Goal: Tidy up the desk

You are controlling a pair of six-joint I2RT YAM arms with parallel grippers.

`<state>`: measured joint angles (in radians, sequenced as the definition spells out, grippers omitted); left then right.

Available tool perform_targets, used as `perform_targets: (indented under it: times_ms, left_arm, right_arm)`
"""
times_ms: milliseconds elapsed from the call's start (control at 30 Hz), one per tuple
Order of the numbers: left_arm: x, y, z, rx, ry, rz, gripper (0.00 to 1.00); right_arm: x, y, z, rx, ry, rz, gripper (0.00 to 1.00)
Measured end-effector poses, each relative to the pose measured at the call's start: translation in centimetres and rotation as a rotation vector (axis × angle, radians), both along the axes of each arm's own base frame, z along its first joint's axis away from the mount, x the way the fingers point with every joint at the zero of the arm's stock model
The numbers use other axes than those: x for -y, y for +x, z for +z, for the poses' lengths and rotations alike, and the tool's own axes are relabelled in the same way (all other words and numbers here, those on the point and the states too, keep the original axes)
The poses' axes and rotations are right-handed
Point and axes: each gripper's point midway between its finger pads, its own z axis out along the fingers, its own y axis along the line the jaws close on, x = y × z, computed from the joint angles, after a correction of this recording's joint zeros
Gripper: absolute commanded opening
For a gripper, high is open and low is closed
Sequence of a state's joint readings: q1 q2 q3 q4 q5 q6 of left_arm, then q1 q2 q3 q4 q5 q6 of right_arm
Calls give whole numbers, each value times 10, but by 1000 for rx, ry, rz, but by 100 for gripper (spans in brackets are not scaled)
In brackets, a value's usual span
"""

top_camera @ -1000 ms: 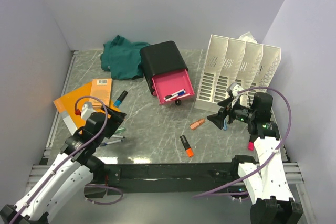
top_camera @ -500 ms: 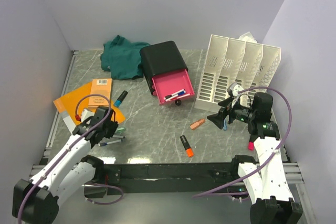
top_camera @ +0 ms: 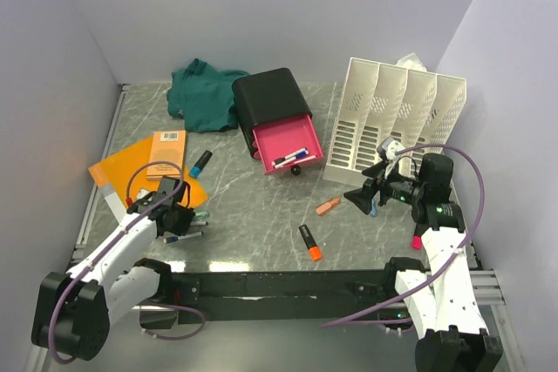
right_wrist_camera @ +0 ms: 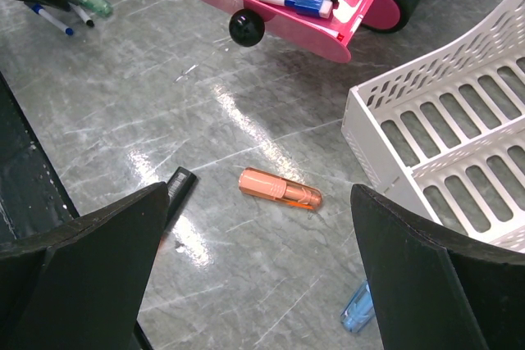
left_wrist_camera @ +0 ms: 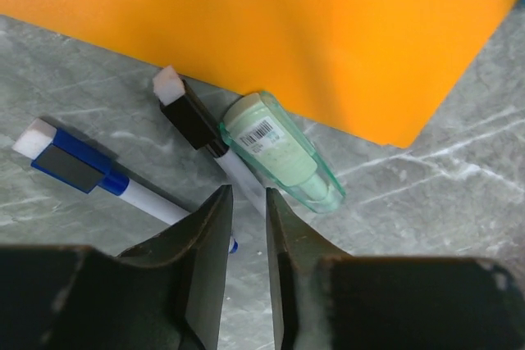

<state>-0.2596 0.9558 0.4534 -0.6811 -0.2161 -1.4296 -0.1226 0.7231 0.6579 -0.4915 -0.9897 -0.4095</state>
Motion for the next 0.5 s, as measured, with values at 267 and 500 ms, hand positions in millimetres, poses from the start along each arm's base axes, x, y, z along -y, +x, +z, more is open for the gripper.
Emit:
perform_targets:
  times_ms: [267, 500]
  left_arm:
    - [-2, 0, -9, -42, -1, 13, 37]
    - [0, 4, -9, -63, -14, 17, 38]
  right_arm:
    - [0, 0, 0, 0, 0, 0, 100]
    - [0, 0, 0, 0, 0, -1, 100]
